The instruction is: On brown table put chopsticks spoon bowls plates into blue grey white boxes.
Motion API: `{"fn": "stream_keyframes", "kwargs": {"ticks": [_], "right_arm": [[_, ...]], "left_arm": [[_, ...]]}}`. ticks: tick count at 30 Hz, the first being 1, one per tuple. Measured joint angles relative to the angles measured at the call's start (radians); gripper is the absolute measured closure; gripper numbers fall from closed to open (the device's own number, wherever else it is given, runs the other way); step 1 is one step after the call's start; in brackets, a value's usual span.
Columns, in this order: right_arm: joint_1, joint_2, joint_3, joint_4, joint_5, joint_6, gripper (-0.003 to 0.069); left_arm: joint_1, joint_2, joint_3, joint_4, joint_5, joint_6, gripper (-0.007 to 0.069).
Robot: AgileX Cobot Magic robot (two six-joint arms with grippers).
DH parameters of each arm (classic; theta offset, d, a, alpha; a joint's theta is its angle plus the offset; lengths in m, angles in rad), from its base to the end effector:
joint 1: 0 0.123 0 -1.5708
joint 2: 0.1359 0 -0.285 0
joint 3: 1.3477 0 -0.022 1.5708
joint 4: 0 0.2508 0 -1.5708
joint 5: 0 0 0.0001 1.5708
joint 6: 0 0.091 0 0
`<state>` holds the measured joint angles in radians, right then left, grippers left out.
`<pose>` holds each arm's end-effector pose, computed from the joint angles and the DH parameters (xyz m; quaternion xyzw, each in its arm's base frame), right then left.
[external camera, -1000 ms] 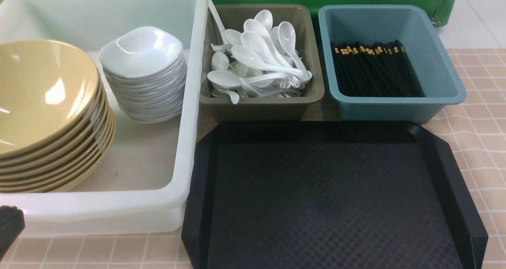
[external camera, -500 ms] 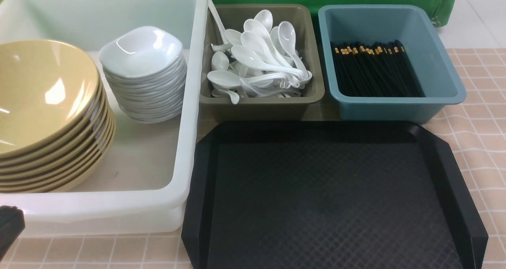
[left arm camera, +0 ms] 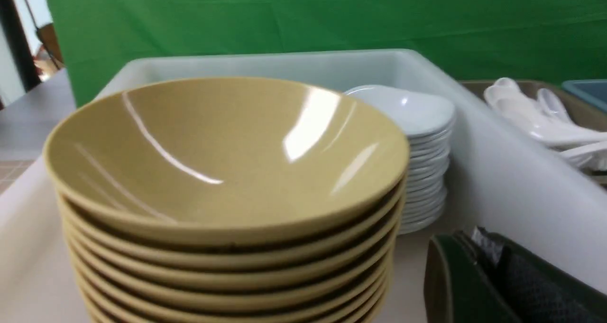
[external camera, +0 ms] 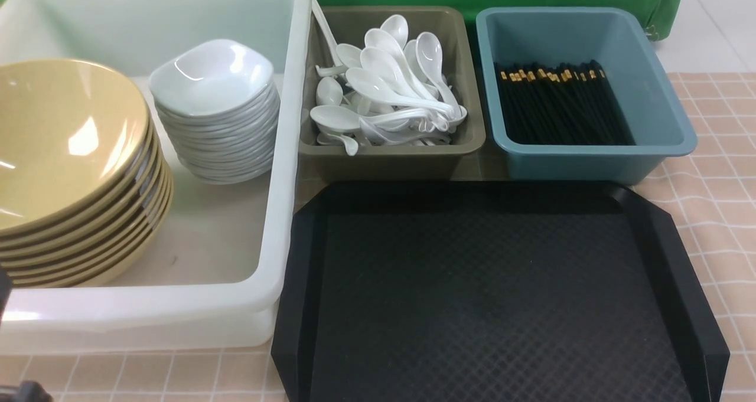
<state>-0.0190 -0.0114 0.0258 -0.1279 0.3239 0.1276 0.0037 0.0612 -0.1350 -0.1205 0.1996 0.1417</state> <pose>0.0538 -0.0047 0.1761 0.0224 0.7889 -0.0199 0.6137 0.0555 -0.0020 0.2372 0.0154 0.7200 0.0009 0.6938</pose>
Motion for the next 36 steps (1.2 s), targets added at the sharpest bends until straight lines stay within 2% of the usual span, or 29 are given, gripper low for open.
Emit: {"fn": "stream_keyframes", "kwargs": {"ticks": [3, 4, 7, 11, 36], "right_arm": [[0.0, 0.0, 0.0, 0.0, 0.0, 0.0, 0.0611], [0.0, 0.0, 0.0, 0.0, 0.0, 0.0, 0.061], [0.0, 0.0, 0.0, 0.0, 0.0, 0.0, 0.061], [0.0, 0.0, 0.0, 0.0, 0.0, 0.0, 0.0608], [0.0, 0.0, 0.0, 0.0, 0.0, 0.0, 0.0582]], "left_arm": [[0.002, -0.044, 0.079, 0.076, -0.027, -0.094, 0.0622], [0.008, -0.065, 0.129, 0.105, -0.027, -0.161, 0.0622], [0.011, -0.071, 0.16, 0.128, 0.003, -0.215, 0.0622], [0.002, -0.073, 0.161, 0.121, 0.111, -0.199, 0.0622], [-0.002, -0.073, 0.161, 0.113, 0.113, -0.175, 0.0622]]}}
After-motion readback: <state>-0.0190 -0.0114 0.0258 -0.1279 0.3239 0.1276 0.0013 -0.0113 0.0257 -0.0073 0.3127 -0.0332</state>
